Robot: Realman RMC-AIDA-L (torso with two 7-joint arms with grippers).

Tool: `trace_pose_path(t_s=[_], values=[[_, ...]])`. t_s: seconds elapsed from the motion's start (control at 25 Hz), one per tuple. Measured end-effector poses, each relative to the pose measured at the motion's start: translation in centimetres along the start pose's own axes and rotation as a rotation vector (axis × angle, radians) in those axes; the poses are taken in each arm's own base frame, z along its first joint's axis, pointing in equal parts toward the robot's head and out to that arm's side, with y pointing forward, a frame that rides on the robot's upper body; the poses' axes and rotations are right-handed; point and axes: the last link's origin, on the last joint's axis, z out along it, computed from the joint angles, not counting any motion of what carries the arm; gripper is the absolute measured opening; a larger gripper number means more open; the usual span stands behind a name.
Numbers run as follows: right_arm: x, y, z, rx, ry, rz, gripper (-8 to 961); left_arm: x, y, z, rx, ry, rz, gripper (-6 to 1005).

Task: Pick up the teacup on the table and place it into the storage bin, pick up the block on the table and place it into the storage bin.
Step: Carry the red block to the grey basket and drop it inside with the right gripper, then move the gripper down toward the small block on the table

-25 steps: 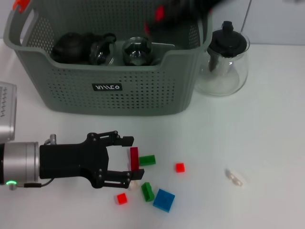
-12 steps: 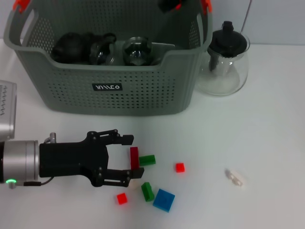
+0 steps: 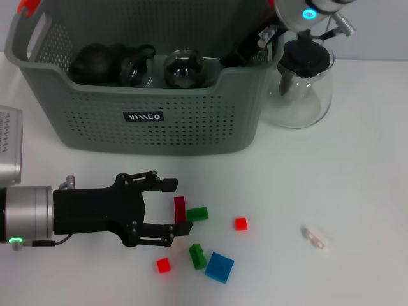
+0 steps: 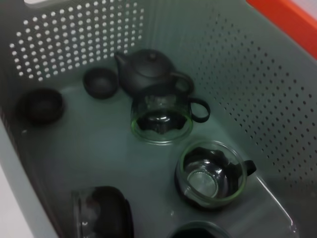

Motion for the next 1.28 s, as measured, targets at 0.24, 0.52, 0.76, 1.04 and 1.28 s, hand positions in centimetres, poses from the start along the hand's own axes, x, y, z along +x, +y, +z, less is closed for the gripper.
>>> trace_pose_path(t_s=[0.24, 0.52, 0.76, 1.04, 1.28], values=[[0.2, -0.1, 0.2, 0.012, -0.002, -0.001, 433, 0.0, -0.1, 0.1, 0.001, -0.001, 0.000, 862], [-0.2, -0.4, -0.4, 0.027, -0.024, 0.000, 490, -0.1, 0.0, 0.1, 0.002, -0.001, -0.002, 861], [-1.4, -0.1, -2.8, 0.038, -0.104, -0.020, 620, -0.1, 0.0, 0.1, 0.003, -0.001, -0.003, 861], [-1.9, 0.9, -8.9, 0.013, -0.290, -0.037, 855, 0.0, 0.1, 0.1, -0.003, 0.004, -0.004, 861], [1.2, 3.8, -15.6, -0.228, -0.528, -0.094, 874, 0.0, 0.1, 0.0, -0.005, 0.005, -0.006, 862]])
